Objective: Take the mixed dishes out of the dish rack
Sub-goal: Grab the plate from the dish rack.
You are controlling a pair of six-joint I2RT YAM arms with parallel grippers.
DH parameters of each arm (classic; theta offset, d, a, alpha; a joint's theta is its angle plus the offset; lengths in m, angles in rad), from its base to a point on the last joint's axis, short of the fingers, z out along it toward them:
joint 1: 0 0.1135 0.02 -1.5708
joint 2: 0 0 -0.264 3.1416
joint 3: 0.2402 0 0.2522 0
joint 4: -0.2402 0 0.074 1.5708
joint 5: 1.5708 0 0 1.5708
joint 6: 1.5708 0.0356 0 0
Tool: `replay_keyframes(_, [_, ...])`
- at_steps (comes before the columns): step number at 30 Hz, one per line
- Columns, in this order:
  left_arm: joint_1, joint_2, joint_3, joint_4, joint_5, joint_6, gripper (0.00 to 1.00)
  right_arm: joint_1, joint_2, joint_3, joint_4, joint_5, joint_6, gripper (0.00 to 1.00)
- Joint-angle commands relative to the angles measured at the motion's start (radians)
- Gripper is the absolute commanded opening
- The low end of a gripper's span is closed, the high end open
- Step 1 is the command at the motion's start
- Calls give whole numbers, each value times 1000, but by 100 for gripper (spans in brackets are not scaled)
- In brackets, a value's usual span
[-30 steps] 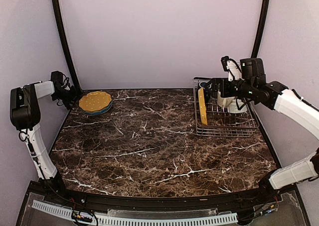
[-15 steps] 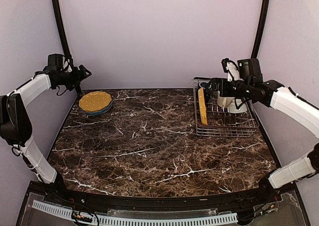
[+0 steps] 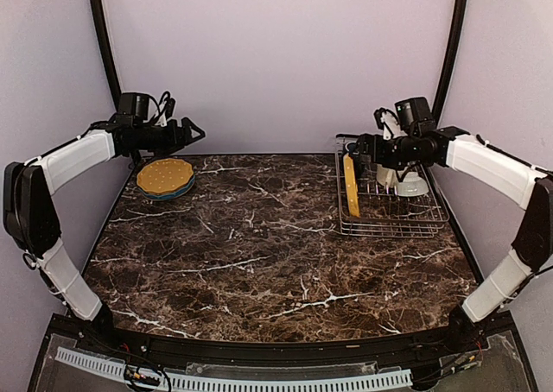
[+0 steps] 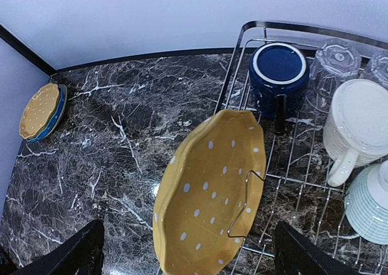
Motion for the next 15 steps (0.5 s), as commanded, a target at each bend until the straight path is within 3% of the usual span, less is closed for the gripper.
replay_keyframes(1, [-30,-5,-3,-1,3,27,92,29,59,58,-31,-63,6,92])
replay_keyframes(6, [-56,16,10,-38,-24,32,91,62,120,71,-64,-13,18,83])
replay_keyframes(15, [-69,39,11,-55,-38,23,91,128,204,131,-155,225,-1,74])
